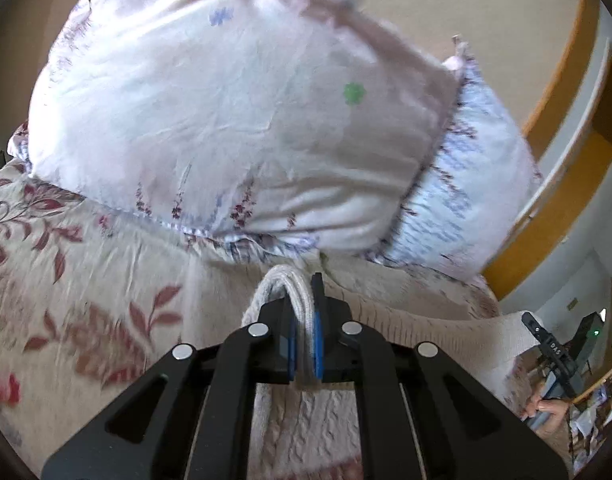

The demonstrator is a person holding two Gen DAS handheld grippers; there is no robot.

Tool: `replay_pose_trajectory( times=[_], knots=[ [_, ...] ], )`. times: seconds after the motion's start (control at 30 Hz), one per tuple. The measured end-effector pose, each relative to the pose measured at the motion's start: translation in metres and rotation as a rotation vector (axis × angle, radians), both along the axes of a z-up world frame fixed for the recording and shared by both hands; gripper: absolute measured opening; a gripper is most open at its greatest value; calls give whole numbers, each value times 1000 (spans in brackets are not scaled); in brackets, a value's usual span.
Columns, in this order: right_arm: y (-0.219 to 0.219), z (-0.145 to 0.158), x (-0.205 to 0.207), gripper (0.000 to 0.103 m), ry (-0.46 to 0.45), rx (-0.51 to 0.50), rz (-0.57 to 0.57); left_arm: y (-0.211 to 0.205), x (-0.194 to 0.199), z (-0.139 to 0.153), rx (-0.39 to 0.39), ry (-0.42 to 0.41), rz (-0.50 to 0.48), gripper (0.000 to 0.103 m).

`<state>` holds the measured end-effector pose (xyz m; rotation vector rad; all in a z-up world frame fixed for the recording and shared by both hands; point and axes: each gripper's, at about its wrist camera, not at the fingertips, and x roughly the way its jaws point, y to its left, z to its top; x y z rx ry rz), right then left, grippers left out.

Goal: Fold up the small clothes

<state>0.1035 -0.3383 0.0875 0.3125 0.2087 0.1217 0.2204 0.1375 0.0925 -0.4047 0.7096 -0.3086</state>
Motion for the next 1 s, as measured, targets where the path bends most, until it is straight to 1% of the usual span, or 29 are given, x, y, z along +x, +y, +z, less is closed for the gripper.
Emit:
replay_pose_trajectory(
  times=[0.1, 0.2, 0.3, 0.37, 0.4, 0.43, 0.47, 0.5, 0.53, 0.57, 0.6, 0.63, 0.67, 0.77, 0.83, 0.87, 0.9, 1.0],
  knots=[
    [-6, -16, 44, 8, 99, 40, -20, -2, 34, -27, -28, 85, 16, 6],
    [-17, -44, 85, 8, 254, 117, -38, 1, 56, -57, -64, 170, 31, 6],
    [-23, -57, 101, 8, 316, 189, -29, 3, 66, -74, -98, 210, 30, 7],
    [-26, -57, 106, 12, 332, 233, -23, 2, 70, -78, -111, 222, 22, 8],
    [-29, -56, 110, 17, 341, 257, -16, 1, 72, -79, -118, 222, 20, 10],
    [-33, -53, 115, 26, 352, 299, -4, 0, 74, -79, -131, 222, 15, 19],
    [-35, -52, 118, 29, 355, 334, 7, 0, 76, -79, -153, 219, 11, 33],
    [-38, -48, 119, 36, 347, 368, 19, 2, 76, -76, -191, 208, 10, 41],
    [-40, -42, 119, 42, 323, 395, 23, 3, 75, -73, -214, 196, 12, 57],
    [-42, -37, 116, 55, 297, 397, 14, 6, 72, -66, -236, 172, 24, 67],
    [-43, -31, 112, 65, 267, 385, -8, 7, 70, -61, -236, 153, 34, 69],
    [-44, -25, 103, 66, 226, 361, -35, 9, 67, -56, -233, 133, 35, 70],
    [-44, -22, 96, 66, 207, 343, -39, 10, 62, -51, -226, 117, 28, 70],
    [-41, -20, 74, 64, 194, 266, -34, 15, 45, -39, -175, 85, 15, 69],
    [-39, -25, 60, 51, 195, 201, -43, 18, 31, -37, -147, 83, 2, 69],
    [-39, -28, 55, 48, 204, 171, -50, 19, 24, -37, -133, 88, -2, 67],
    [-39, -32, 52, 45, 215, 149, -54, 20, 16, -38, -112, 92, -5, 65],
    [-42, -45, 39, 42, 250, 121, -42, 19, -3, -43, -55, 107, -11, 61]
  ],
)
